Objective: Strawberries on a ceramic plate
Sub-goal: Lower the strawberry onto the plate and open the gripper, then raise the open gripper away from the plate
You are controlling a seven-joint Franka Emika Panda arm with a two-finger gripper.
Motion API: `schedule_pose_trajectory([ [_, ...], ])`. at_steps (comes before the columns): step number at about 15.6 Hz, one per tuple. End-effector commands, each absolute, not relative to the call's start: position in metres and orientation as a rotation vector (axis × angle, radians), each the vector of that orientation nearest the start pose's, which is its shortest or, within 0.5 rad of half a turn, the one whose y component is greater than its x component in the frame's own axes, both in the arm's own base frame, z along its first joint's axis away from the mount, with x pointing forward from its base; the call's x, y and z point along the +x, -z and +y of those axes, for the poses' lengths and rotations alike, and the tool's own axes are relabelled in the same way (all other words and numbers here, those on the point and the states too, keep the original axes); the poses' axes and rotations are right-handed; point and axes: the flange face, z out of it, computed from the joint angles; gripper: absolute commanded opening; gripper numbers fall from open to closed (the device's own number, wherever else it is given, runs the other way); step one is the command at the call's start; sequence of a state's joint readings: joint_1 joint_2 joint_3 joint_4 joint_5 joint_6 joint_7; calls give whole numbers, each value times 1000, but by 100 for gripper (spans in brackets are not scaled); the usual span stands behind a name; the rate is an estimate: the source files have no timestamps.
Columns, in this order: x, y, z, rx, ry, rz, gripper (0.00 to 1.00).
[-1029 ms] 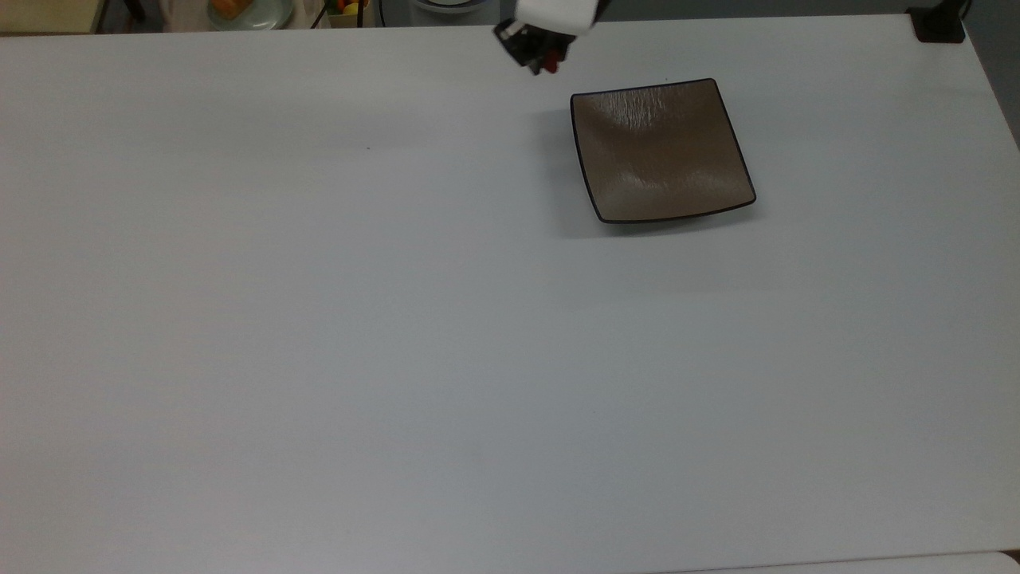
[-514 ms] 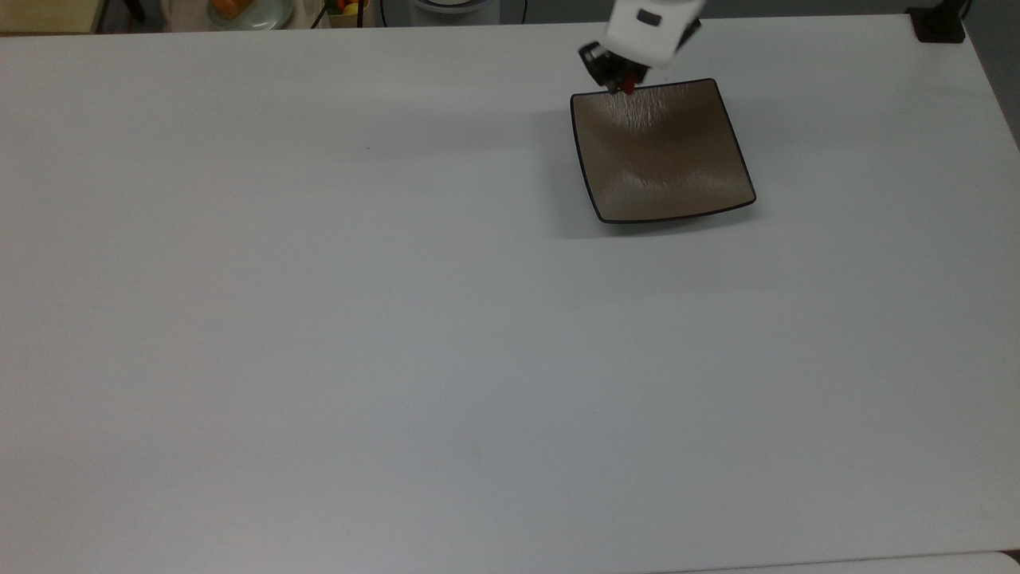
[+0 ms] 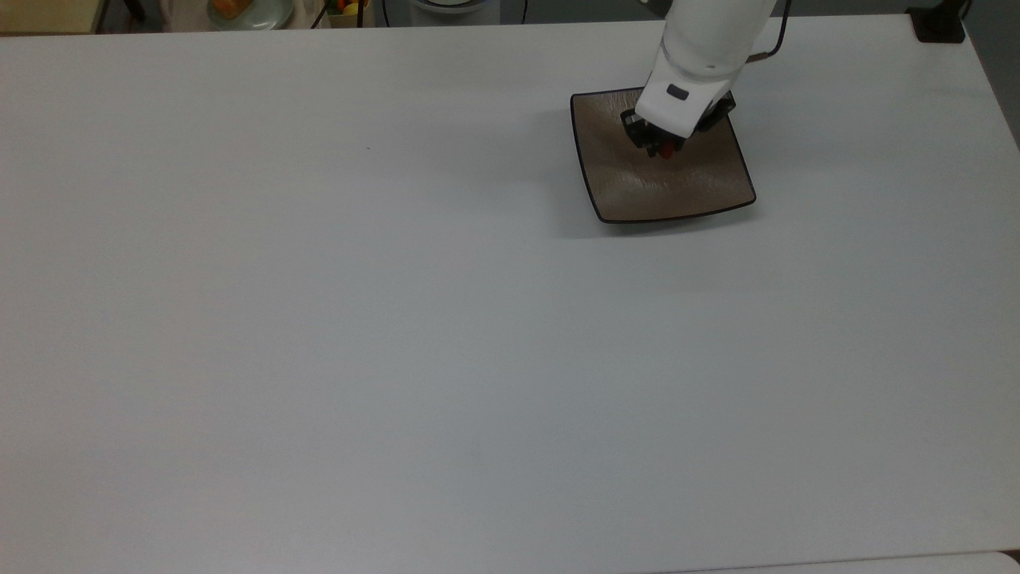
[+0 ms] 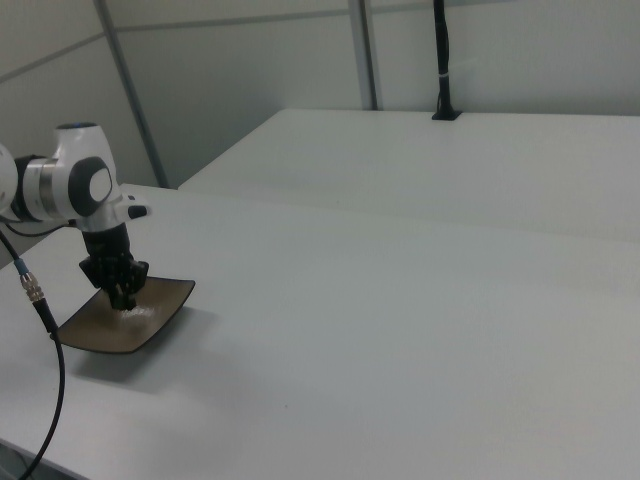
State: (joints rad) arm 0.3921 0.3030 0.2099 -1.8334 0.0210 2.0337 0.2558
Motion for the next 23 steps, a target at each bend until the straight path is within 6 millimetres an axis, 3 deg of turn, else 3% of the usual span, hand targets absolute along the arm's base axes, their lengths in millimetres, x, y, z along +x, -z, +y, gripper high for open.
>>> schedule_pose_trajectory([
  [1, 507, -345, 350, -3068, -167, -467, 16],
  [2, 507, -341, 350, -3068, -176, -467, 21],
  [3, 507, -340, 350, -3069, -178, -467, 35],
  [4, 508, -340, 349, -3069, -178, -464, 68],
  [5, 508, -340, 349, -3069, -178, -464, 92],
  [6, 508, -342, 350, -3068, -174, -464, 100],
  [10, 517, -363, 348, -3061, -124, -450, 100],
  [12, 520, -384, 345, -3060, -71, -414, 100],
  [15, 531, -435, 328, -3068, 35, -277, 100],
  [20, 549, -547, 249, -3107, 77, -23, 100],
  [23, 547, -597, 191, -3116, 63, 125, 100],
])
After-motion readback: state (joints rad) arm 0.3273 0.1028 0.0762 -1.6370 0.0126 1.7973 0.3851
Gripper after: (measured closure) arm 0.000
